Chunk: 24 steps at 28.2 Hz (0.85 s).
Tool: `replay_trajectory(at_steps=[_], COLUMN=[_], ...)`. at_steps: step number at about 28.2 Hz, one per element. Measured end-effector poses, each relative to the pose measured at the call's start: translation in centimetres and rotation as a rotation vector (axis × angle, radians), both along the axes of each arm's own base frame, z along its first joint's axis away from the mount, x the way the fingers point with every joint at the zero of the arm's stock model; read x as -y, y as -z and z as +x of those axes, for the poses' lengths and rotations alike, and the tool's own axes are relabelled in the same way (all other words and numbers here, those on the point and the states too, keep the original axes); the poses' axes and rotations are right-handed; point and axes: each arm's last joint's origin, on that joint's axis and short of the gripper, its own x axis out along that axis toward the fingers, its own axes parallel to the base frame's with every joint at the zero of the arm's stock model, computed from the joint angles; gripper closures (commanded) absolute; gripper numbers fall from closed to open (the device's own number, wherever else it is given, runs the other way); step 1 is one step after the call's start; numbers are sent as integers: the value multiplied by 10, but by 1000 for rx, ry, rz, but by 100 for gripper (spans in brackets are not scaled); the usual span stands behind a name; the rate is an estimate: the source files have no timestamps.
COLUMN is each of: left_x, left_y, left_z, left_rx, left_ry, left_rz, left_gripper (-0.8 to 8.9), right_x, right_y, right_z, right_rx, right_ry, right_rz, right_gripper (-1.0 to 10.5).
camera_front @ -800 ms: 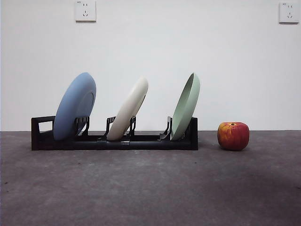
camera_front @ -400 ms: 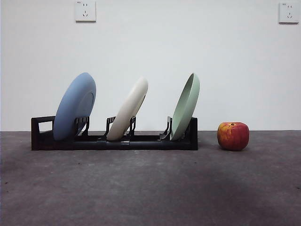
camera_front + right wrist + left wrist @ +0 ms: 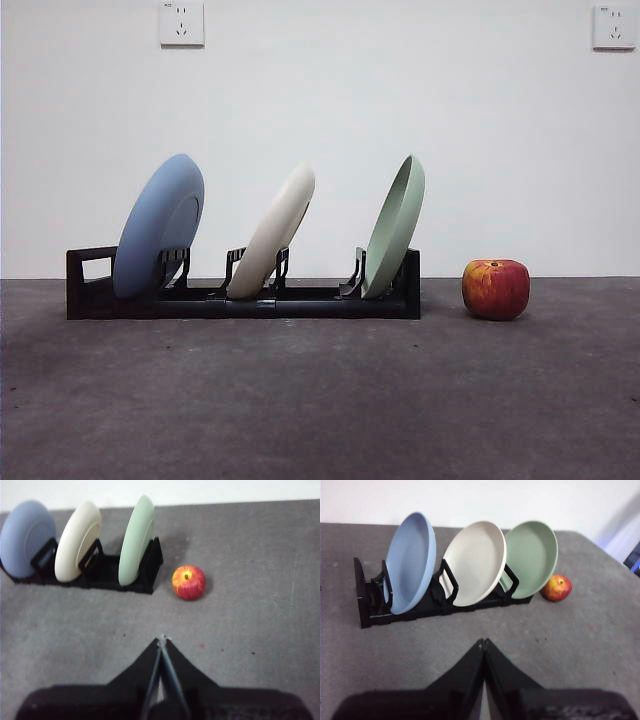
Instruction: Take the yellow plate from the plate rack,put the plate on the table,take the apple from the table,put the apple in the plate
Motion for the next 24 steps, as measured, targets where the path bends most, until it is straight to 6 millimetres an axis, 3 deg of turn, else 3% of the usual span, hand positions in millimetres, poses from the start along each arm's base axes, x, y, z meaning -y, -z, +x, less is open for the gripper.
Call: replay_trajectory(at_steps=[8, 10, 12, 13, 20, 24], left_x=[7, 10, 12, 12, 23, 43], left_y=[-17, -22, -32, -35, -53, -67], left_z=[6, 8, 9, 10, 27, 63], left_rx=[-10, -12, -2, -2, -10, 23], left_ry=[91, 120, 139, 146, 260, 358], left_rz=[50, 55, 57, 59, 47, 52], left_gripper=[801, 615, 299, 225, 220, 220], right_x=[0, 0, -1, -1, -1, -2], right_y=[-11, -11, -11, -11, -11, -10], right_z=[2, 2, 1, 1, 2, 6], right_rx=[-30, -30, -31, -32, -37, -54], right_ry=[-33, -43, -71, -73, -76, -78], right_rz=[-58, -54, -38, -36, -29, -31], right_gripper=[930, 734, 424, 314, 286, 286])
